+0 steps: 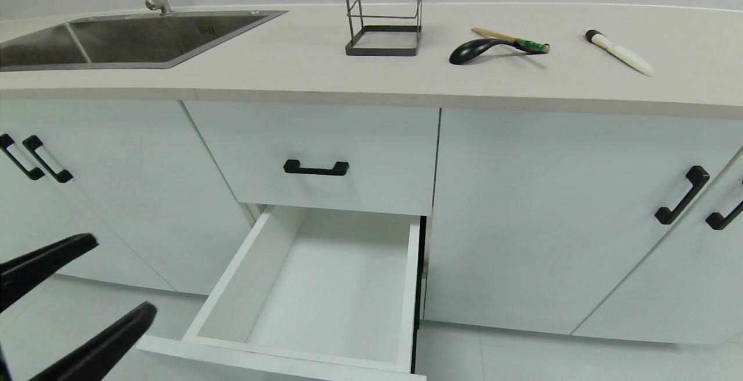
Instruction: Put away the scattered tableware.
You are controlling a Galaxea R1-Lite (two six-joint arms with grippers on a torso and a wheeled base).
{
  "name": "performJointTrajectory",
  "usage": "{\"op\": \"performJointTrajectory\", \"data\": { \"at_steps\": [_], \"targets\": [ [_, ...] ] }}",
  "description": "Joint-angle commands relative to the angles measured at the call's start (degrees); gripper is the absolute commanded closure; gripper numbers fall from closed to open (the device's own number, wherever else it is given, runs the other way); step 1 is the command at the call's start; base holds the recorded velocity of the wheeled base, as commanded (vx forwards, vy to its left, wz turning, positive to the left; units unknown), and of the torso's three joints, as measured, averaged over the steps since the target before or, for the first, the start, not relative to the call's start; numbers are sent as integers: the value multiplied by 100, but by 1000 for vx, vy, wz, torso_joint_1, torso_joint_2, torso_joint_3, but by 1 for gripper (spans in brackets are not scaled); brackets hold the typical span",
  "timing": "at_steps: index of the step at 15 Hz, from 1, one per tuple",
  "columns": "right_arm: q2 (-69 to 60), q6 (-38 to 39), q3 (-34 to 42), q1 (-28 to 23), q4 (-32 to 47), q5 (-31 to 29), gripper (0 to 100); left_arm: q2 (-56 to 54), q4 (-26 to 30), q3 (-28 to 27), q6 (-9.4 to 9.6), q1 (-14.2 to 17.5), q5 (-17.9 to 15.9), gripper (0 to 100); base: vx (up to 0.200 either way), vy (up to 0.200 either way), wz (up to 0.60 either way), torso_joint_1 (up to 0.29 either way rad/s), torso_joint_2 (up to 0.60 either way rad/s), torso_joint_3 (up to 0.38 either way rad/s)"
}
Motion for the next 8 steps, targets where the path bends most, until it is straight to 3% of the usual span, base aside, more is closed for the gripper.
{"op": "performJointTrajectory", "data": {
  "at_steps": [1,3,5,7,8],
  "targets": [
    [7,-19,0,0,-2,8,100,-1618,-280,938,135,715,323,0,0,0,0,0,0,0],
    [7,-28,0,0,-2,17,100,-2717,336,1289,144,1101,323,0,0,0,0,0,0,0],
    [7,-28,0,0,-2,17,100,-3622,1259,1500,197,1268,332,0,0,0,0,0,0,0],
    [7,-28,0,0,-2,26,100,-3569,1382,1509,171,1303,358,0,0,0,0,0,0,0],
    [7,-19,0,0,-2,17,100,-3578,1856,1509,188,1426,446,0,0,0,0,0,0,0]
  ]
}}
